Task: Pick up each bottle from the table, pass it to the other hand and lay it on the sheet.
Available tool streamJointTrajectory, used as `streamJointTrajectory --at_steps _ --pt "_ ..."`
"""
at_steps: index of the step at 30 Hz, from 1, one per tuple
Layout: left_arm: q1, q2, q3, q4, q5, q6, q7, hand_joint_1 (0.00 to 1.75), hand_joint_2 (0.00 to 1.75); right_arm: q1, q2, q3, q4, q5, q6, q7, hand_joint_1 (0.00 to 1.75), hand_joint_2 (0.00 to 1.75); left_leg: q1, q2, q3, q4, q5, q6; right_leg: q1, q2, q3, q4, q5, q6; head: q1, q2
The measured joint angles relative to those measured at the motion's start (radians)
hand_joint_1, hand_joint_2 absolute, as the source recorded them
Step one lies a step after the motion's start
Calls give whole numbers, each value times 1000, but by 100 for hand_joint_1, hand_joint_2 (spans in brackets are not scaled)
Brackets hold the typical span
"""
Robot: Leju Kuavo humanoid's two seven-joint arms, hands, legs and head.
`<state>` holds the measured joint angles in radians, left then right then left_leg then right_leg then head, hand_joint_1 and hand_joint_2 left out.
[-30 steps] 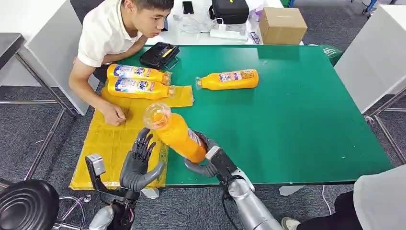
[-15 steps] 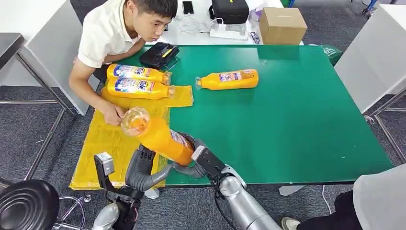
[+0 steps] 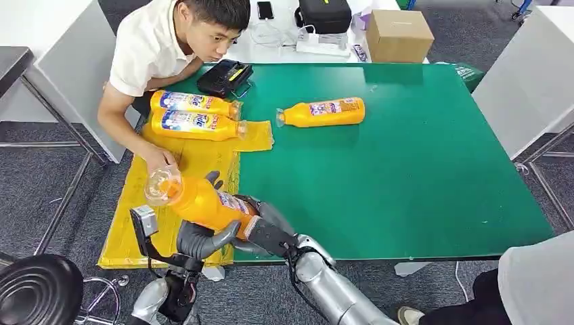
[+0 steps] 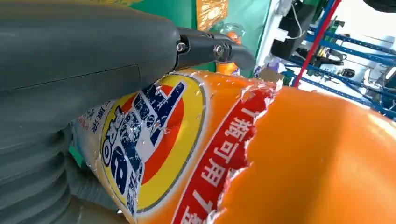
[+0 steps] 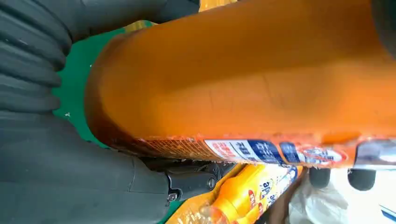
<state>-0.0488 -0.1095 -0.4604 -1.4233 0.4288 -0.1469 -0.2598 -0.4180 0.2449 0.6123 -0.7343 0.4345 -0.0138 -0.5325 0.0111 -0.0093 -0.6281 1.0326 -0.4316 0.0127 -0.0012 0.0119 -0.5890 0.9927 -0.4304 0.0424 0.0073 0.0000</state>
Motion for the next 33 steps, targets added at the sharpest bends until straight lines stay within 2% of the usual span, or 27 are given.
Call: streamJointTrajectory --at_steps 4,5,6,7,11,12,19,28,33 --pt "0 -2 16 2 63 -13 8 175 175 -17 6 19 28 5 -14 1 175 175 0 0 0 0 0 0 0 0 0 0 0 0 0 0" --pt "0 -2 21 2 75 -19 8 175 175 -22 8 23 35 5 -17 0 136 175 0 0 0 0 0 0 0 0 0 0 0 0 0 0" --pt "1 -2 24 2 82 -23 8 175 175 -24 11 27 41 6 -25 -1 9 175 0 0 0 0 0 0 0 0 0 0 0 0 0 0" --pt "1 -2 26 2 87 -24 8 175 175 -26 11 30 45 8 -31 -2 0 175 0 0 0 0 0 0 0 0 0 0 0 0 0 0" --pt "-2 -3 39 2 113 -35 1 175 175 -23 18 48 63 11 -43 -9 0 175 0 0 0 0 0 0 0 0 0 0 0 0 0 0" --pt "-2 -5 42 2 121 -39 -3 175 175 -21 19 50 67 10 -48 -14 0 0 0 0 0 0 0 0 0 0 0 0 0 0 0 0" --pt "1 -16 71 -19 149 -13 -31 175 175 -3 26 61 73 -3 -57 -58 0 0 0 0 -1 0 0 0 0 0 -1 0 0 0 0 0" --pt "-55 -18 179 -44 -109 255 -146 175 175 72 10 101 17 33 -111 -95 0 0 0 0 -1 0 0 0 0 0 -1 0 0 0 0 0" --pt "-80 -8 217 -43 -158 286 -156 175 175 100 -7 117 -11 39 -121 -95 0 0 0 0 -1 0 0 0 0 0 -1 0 0 0 0 0"
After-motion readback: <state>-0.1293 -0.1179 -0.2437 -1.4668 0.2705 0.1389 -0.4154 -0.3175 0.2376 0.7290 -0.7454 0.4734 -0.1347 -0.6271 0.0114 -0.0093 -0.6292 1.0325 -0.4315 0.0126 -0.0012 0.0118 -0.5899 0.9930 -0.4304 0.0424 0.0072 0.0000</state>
